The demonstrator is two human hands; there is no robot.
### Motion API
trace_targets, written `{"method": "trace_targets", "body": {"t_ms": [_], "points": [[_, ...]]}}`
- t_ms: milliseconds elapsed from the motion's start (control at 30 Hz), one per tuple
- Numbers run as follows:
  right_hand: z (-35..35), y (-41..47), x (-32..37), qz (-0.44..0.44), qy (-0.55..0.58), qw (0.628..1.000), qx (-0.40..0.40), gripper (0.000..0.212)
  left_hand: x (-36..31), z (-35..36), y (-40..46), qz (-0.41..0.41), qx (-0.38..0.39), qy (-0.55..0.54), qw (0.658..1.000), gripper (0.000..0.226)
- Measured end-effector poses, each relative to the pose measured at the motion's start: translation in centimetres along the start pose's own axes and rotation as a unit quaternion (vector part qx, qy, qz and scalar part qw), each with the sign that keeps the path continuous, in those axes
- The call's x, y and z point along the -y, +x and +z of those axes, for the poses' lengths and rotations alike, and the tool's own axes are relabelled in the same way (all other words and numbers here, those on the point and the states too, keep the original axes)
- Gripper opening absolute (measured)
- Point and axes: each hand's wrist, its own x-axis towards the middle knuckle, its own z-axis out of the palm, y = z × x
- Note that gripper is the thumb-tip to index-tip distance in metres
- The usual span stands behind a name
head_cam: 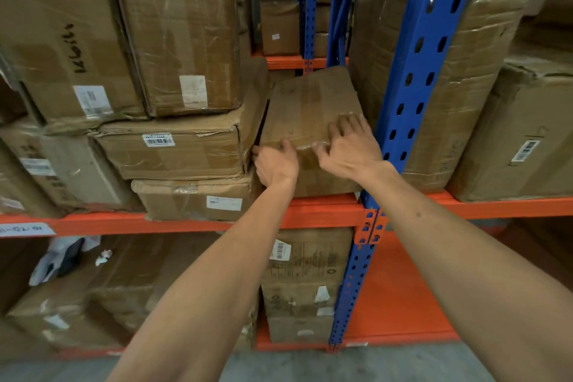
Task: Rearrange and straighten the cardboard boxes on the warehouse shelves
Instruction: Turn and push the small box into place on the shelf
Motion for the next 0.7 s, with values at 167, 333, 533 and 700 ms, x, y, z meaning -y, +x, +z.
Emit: {"method": "trace_targets", "body": {"t_ms": [167, 333, 533, 700], "points": [[2.2, 0.6, -0.1, -0.028, 0.081, 0.993, 0.081, 0.074, 1.8, -0.7, -2.0, 0.025, -0.018, -0.039, 0.999, 0.042], [1.6, 1.3, -1.9, -0.069, 0.109, 0.983, 0.129, 0.091, 1.6, -2.0, -1.5, 0.061, -0.01, 0.007, 0.998, 0.032], [1.5, 2.6, -3.8, -0.152, 0.119, 0.97, 0.146, 0.086, 0.8, -2.5, 1.7, 0.335, 0.139, 0.319, 0.876, 0.066], [2.5, 3.2, -3.8, -0.162, 0.036, 0.972, 0.164, 0.103, 1.3, -1.7, 3.7, 0.41, 0.203, 0.455, 0.764, 0.081]]}}
